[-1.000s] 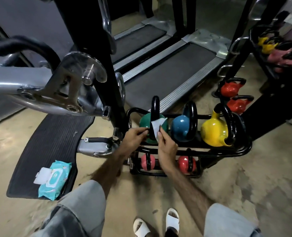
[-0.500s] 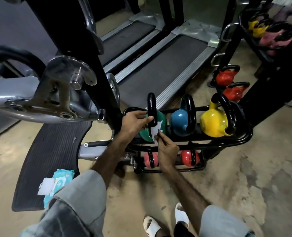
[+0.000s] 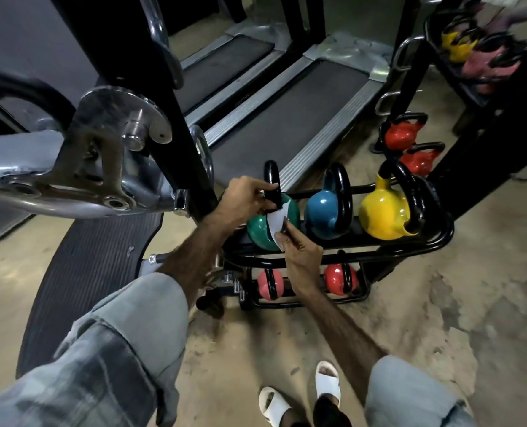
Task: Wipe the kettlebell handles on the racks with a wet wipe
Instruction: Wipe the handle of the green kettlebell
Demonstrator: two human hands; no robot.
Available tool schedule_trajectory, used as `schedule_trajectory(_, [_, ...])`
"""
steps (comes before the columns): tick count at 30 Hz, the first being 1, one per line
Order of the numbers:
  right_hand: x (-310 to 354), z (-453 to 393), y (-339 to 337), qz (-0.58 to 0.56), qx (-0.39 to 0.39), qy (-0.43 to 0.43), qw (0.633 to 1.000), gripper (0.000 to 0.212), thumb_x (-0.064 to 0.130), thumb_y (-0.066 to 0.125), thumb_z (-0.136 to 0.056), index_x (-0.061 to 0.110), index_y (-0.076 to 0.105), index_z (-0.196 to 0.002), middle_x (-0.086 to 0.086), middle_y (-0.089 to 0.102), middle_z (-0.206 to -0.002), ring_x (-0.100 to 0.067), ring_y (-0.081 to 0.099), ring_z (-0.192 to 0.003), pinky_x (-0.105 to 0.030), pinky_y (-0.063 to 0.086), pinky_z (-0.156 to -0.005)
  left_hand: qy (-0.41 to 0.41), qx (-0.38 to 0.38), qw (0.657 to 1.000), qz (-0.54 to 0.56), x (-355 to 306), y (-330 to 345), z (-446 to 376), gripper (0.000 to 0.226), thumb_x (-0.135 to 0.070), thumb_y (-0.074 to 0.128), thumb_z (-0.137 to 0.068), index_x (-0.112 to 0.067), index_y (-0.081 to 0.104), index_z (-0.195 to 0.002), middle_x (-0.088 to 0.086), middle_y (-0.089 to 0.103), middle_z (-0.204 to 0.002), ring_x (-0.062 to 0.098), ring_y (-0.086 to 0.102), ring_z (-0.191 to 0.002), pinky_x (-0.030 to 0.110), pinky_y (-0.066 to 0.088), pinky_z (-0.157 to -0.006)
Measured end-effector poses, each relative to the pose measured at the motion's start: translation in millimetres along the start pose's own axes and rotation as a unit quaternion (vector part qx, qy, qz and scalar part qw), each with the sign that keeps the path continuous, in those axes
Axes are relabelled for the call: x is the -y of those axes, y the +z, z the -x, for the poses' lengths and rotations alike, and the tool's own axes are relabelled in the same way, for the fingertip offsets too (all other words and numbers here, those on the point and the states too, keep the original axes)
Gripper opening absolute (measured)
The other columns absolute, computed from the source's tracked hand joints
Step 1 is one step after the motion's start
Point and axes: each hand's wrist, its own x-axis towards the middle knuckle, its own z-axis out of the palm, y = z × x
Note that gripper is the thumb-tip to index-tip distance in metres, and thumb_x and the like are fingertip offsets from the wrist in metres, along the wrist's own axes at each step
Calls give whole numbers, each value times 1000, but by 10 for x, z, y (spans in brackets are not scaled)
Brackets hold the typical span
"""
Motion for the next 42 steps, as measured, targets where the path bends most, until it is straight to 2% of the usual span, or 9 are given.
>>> schedule_trajectory(5, [14,-34,2,-9,23,7,1000,39,22,69,-90,19,61,-128,16,68,-113,2,65,-102,-19,52,-91,5,-15,998,-53,87,-7,-45,36,-25,77,-76,-36,68,-109,-8,74,-97,1,68,-85,34,56,-85])
schedule_trajectory(8, [-128,94,-42,32,29,23,999,38,22,65,-93,25,59,-130,18,69,-109,5,67,-87,-13,53,-78,0,-11,997,-80,30,-43,-43,42,-35,81,-69,-40,67,-108,-12,71,-98,2,65,-88,33,54,-85])
schedule_trajectory(15, [108,-120,25,12,40,21,999,31,28,54,-99,18,65,-125,10,70,-108,6,64,-97,-6,49,-79,47,-25,990,-132,8,-72,-54,44,-30,81,-71,-33,68,-113,-6,49,-141,11,53,-121,29,43,-102])
schedule_trajectory(19, [12,-278,-71,39,152,81,984,33,43,41,-101,24,65,-111,0,69,-106,-16,64,-103,-40,52,-95,44,-19,984,-172,-10,-76,-62,48,-37,79,-70,-38,66,-116,-12,49,-141,12,41,-132,27,37,-99])
schedule_trajectory(22, [110,-447,-74,25,227,111,967,39,52,39,-96,24,65,-105,-4,68,-112,-24,62,-109,-46,48,-98,38,-17,982,-182,9,-92,-72,50,-39,78,-70,-41,64,-117,-14,49,-141,16,37,-135,31,37,-101])
schedule_trajectory(27, [-82,-159,-62,73,89,20,993,28,33,52,-99,21,68,-119,7,72,-99,-1,65,-91,-28,53,-79,44,-20,979,-196,11,-77,-80,48,-40,78,-70,-44,63,-116,-16,49,-139,17,38,-134,38,42,-102])
schedule_trajectory(31, [-169,-104,-128,81,17,-158,984,35,9,68,-89,14,66,-123,3,72,-110,-7,68,-97,-33,58,-85,49,-26,981,-186,15,-83,-57,47,-38,77,-72,-42,63,-117,-15,49,-140,15,40,-132,35,43,-99])
schedule_trajectory(35, [-84,-285,-334,258,77,-424,864,42,0,61,-85,17,67,-123,4,60,-134,-17,57,-105,-28,51,-91,46,-31,983,-176,11,-92,-51,46,-38,77,-73,-41,64,-116,-15,49,-140,12,42,-131,31,41,-98])
schedule_trajectory(42, [84,-521,-262,524,197,-593,578,38,10,57,-85,28,68,-117,11,64,-128,-23,46,-111,-36,35,-76,34,-28,984,-174,14,-98,-46,44,-37,77,-73,-43,64,-114,-17,49,-139,10,43,-129,35,47,-97])
